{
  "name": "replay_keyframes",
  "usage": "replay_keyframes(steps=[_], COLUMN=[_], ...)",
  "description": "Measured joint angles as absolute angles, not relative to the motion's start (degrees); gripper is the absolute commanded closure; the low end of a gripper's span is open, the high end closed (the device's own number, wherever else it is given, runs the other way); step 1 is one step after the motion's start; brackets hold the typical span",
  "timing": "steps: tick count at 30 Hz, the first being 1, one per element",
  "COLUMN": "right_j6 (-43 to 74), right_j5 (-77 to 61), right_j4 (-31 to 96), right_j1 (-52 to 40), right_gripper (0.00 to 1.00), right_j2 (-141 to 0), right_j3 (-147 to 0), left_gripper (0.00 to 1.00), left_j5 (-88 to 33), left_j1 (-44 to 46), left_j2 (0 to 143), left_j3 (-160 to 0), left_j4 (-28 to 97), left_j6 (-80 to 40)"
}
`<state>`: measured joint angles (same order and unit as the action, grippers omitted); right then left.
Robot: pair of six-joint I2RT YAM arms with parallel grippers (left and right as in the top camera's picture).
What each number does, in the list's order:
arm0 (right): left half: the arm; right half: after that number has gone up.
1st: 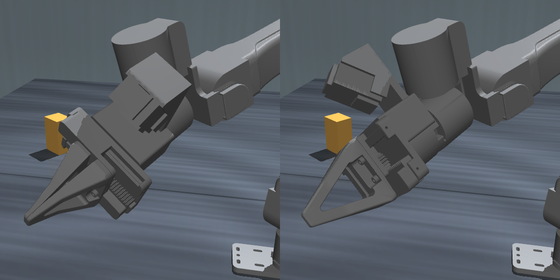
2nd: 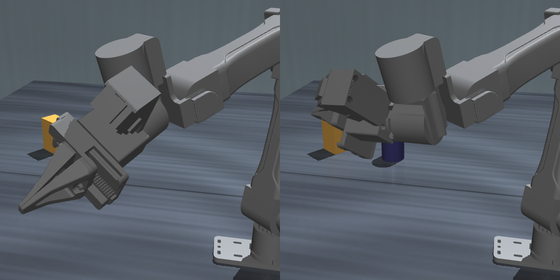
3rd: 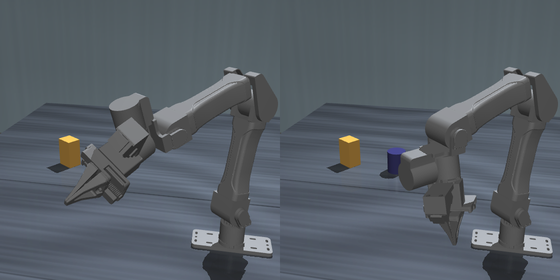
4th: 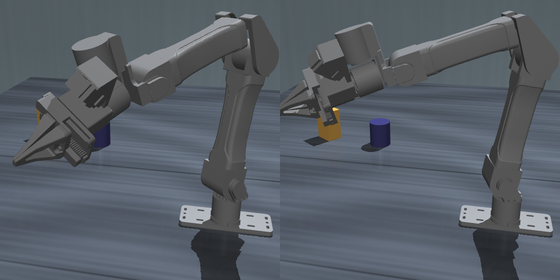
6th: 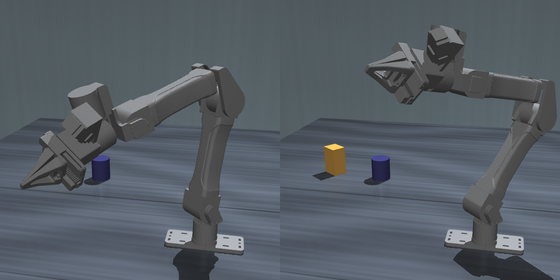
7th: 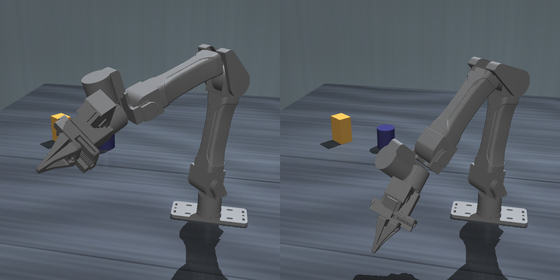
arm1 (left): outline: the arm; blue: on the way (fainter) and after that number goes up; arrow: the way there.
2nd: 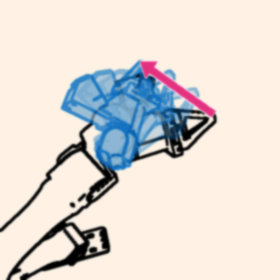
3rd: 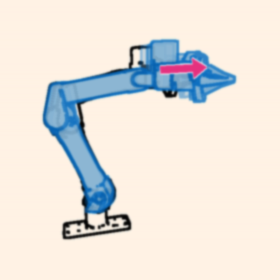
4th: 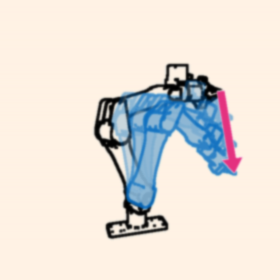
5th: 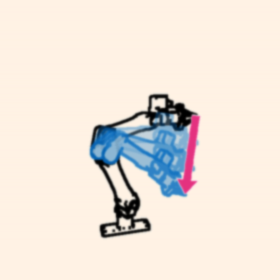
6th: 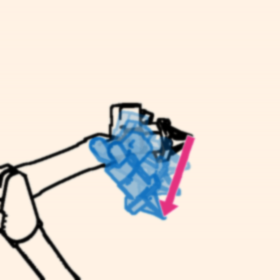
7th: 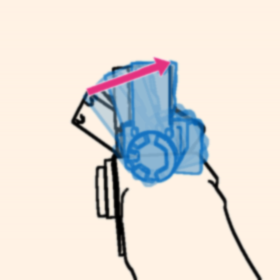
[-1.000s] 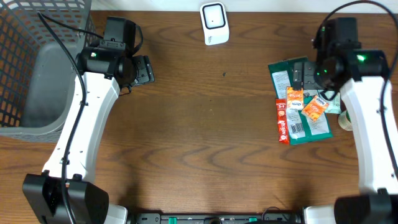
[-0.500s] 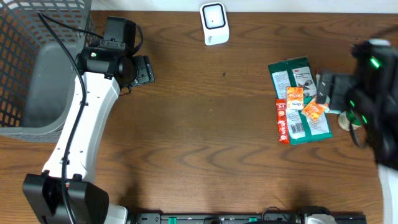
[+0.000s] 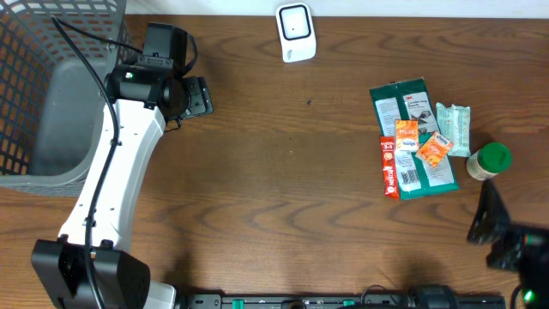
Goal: Scan the item barcode
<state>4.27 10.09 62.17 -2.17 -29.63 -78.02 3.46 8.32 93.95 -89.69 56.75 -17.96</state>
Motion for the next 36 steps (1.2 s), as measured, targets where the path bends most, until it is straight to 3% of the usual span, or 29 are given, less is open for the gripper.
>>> replay_keyframes(steps=[7,13,26,31,36], right_j6=[4.3,4.3,4.3,4.3,4.3], right_j5=[9.7,8.7,4.8,4.2,4.0], right_j4=[53.6,36.6,-15.4,-24.0,-24.1], right_j1=[-3.3,-3.5,-4.4,-4.4,-4.4], right_gripper=[0.01,0.01,0.01,0.01,0.01], right_j2=[-11.3,-1.3,-0.7,-0.7,-0.7], right_j3=[-57.0,-41.1,-13.4,-5.3,-0.9], left_gripper=[0.2,0.2,0.2,0.19,0.2], left_j5=[3.4,3.4,3.4,3.4,3.4], left_j1=[8.3,8.3,8.3,8.3,8.3], left_j2=[94.0,94.0,93.9,93.9,93.9], left_j3=[-89.7,-89.7,-89.7,-89.7,-89.7], left_j4=[56.7,56.8,56.8,56.8,56.8], left_j6=[-18.0,-18.0,-18.0,-18.0,-18.0])
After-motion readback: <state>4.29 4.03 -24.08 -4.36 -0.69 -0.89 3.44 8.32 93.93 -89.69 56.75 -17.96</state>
